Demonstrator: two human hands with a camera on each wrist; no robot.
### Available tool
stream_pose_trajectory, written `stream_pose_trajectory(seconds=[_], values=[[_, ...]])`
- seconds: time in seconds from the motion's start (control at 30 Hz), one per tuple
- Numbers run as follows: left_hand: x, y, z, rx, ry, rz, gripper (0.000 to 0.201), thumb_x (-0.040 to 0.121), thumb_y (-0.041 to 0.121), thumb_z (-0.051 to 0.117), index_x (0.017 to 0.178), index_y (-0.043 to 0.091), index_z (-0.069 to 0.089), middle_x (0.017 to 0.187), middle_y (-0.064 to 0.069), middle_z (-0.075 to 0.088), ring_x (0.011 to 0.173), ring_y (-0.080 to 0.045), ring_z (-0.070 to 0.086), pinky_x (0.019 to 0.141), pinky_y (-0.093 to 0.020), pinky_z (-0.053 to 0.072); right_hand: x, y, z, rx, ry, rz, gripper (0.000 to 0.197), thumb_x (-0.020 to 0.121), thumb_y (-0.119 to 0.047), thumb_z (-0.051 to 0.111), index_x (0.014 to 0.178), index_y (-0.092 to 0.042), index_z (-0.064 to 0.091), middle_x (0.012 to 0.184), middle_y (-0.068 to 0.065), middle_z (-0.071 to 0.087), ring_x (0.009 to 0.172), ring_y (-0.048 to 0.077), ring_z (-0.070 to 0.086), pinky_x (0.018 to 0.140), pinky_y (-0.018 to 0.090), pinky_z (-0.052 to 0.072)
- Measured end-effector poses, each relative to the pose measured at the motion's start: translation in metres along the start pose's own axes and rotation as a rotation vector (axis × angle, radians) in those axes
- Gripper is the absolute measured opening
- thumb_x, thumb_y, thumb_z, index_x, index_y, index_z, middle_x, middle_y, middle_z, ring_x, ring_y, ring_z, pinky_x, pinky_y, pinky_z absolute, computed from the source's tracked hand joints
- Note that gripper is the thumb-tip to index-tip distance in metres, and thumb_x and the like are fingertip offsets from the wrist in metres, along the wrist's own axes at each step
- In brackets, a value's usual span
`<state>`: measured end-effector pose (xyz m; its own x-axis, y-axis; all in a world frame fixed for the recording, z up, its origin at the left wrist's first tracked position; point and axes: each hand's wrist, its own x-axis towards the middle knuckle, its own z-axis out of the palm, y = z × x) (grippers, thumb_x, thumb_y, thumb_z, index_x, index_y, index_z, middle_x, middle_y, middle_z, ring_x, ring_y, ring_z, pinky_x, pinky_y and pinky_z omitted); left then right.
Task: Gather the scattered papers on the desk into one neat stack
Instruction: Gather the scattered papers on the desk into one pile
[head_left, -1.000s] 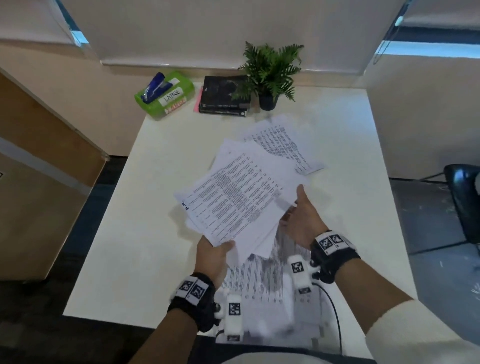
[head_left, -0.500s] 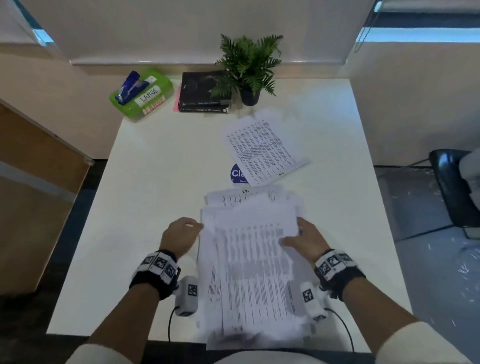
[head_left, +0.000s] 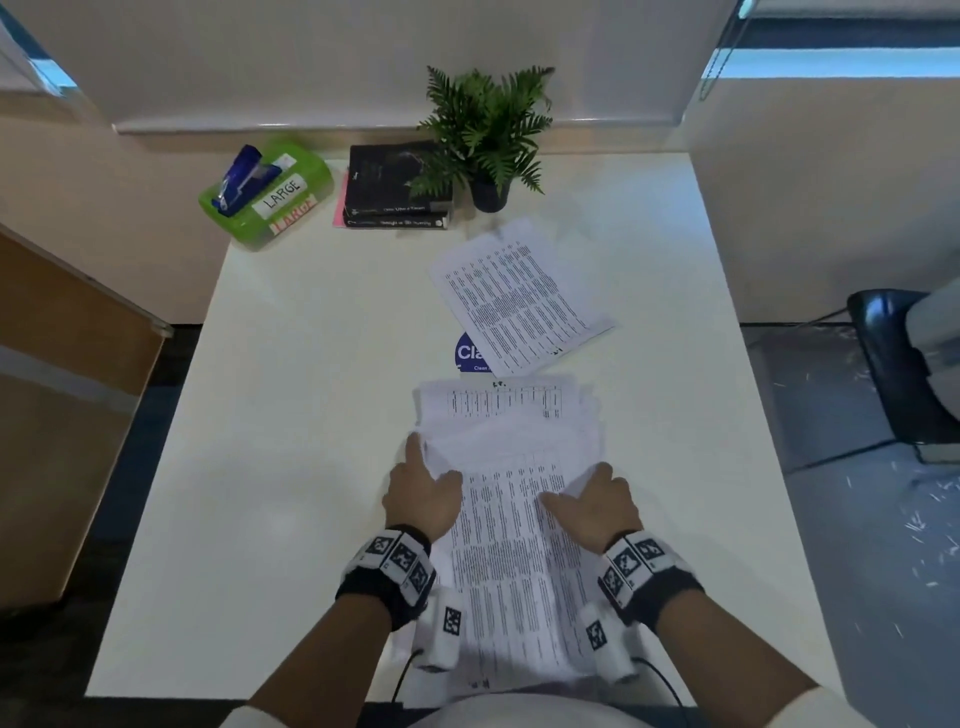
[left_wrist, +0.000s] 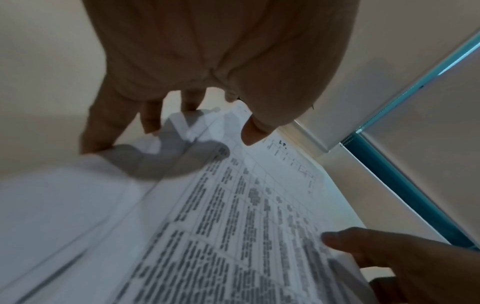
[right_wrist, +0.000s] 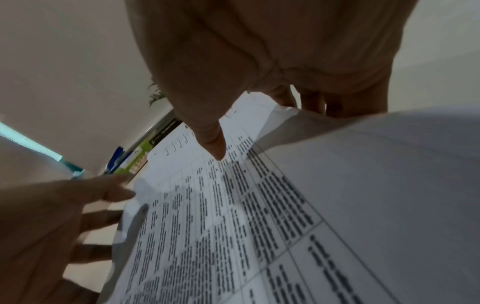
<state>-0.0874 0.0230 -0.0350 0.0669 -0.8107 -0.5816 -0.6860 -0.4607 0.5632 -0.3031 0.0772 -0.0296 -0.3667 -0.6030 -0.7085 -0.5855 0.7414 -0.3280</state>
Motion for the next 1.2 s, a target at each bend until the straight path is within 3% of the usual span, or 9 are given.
stream_pose_trajectory(seconds=[0.13,0.23,0.37,0.67,0.77,0.87,1.03,1.13,1.2], values=[[0.007,0.004,-0.009,-0.042,0.103,0.173,0.079,0.094,0.020,0.054,0.158,0.027,0.009,0.160,-0.003,0.029,0.142,-0.029,0.038,0.115,-0.038,0.032,0.008,0.000,-0.011,0.132,0.030,0.025,0.085,0.081,-0.057,0.066,0.141,-0.008,0.032,0.136,0.016,0.046,0.120,0.032,0.052,0.096,0.038,0.047],[0.011,-0.005,-0.020,-0.020,0.148,-0.073,0.077,0.093,0.030,0.057,0.156,0.013,0.016,0.141,-0.018,0.051,0.121,-0.035,0.055,0.104,-0.043,0.046,0.007,0.004,-0.014,0.153,0.056,0.066,0.083,0.080,-0.054,0.066,0.139,-0.006,0.033,0.133,0.015,0.050,0.117,0.033,0.054,0.097,0.039,0.048],[0.002,-0.008,-0.005,0.088,-0.078,-0.259,0.063,0.087,0.048,0.050,0.133,0.006,0.044,0.128,-0.016,0.053,0.109,-0.032,0.056,0.096,-0.044,0.051,-0.008,-0.005,0.003,0.097,-0.026,0.029,0.083,0.082,-0.053,0.066,0.139,-0.007,0.029,0.133,0.016,0.048,0.116,0.033,0.054,0.092,0.037,0.049],[0.029,-0.042,-0.046,0.115,-0.087,-0.295,0.083,0.092,0.054,0.048,0.156,0.034,-0.001,0.159,-0.024,0.012,0.138,-0.048,0.033,0.110,-0.053,0.036,-0.009,-0.043,0.021,0.066,-0.187,-0.157,0.086,0.082,-0.059,0.065,0.144,-0.009,0.032,0.134,0.010,0.049,0.118,0.025,0.051,0.088,0.030,0.044],[0.040,-0.054,-0.069,0.083,-0.026,-0.379,0.086,0.091,0.054,0.050,0.155,0.038,-0.006,0.159,-0.026,0.012,0.134,-0.052,0.036,0.106,-0.055,0.040,0.001,-0.060,0.014,0.036,-0.174,-0.262,0.057,0.088,-0.057,0.061,0.118,-0.010,0.052,0.111,0.006,0.059,0.104,0.025,0.056,0.090,0.033,0.046],[0.048,-0.059,-0.082,0.063,-0.028,-0.427,0.095,0.083,0.058,0.054,0.153,0.037,-0.008,0.155,-0.028,0.022,0.125,-0.053,0.045,0.098,-0.058,0.047,0.026,-0.075,-0.008,0.148,-0.015,-0.200,0.062,0.089,-0.055,0.059,0.136,-0.016,0.048,0.132,0.008,0.060,0.117,0.027,0.058,0.099,0.031,0.042],[0.049,-0.062,-0.082,0.068,-0.060,-0.416,0.095,0.079,0.055,0.059,0.150,0.038,-0.002,0.149,-0.025,0.030,0.118,-0.050,0.051,0.091,-0.051,0.052,0.076,-0.111,-0.036,0.491,0.091,-0.142,0.067,0.078,-0.054,0.068,0.137,-0.035,0.042,0.125,0.006,0.062,0.105,0.026,0.063,0.097,0.036,0.048],[0.045,-0.062,-0.079,0.090,-0.052,-0.404,0.098,0.081,0.055,0.059,0.152,0.038,-0.006,0.152,-0.024,0.027,0.124,-0.047,0.049,0.098,-0.052,0.049,0.103,-0.136,-0.038,0.648,0.052,-0.152,0.056,0.087,-0.035,0.067,0.137,-0.017,0.048,0.133,0.016,0.059,0.109,0.033,0.064,0.095,0.045,0.054],[0.042,-0.064,-0.079,0.094,-0.068,-0.394,0.100,0.080,0.057,0.059,0.152,0.039,-0.009,0.154,-0.023,0.023,0.126,-0.047,0.047,0.098,-0.055,0.049,0.118,-0.146,-0.034,0.740,0.048,-0.092,0.036,0.093,-0.021,0.062,0.125,-0.006,0.058,0.129,0.020,0.062,0.107,0.033,0.064,0.091,0.039,0.055]])
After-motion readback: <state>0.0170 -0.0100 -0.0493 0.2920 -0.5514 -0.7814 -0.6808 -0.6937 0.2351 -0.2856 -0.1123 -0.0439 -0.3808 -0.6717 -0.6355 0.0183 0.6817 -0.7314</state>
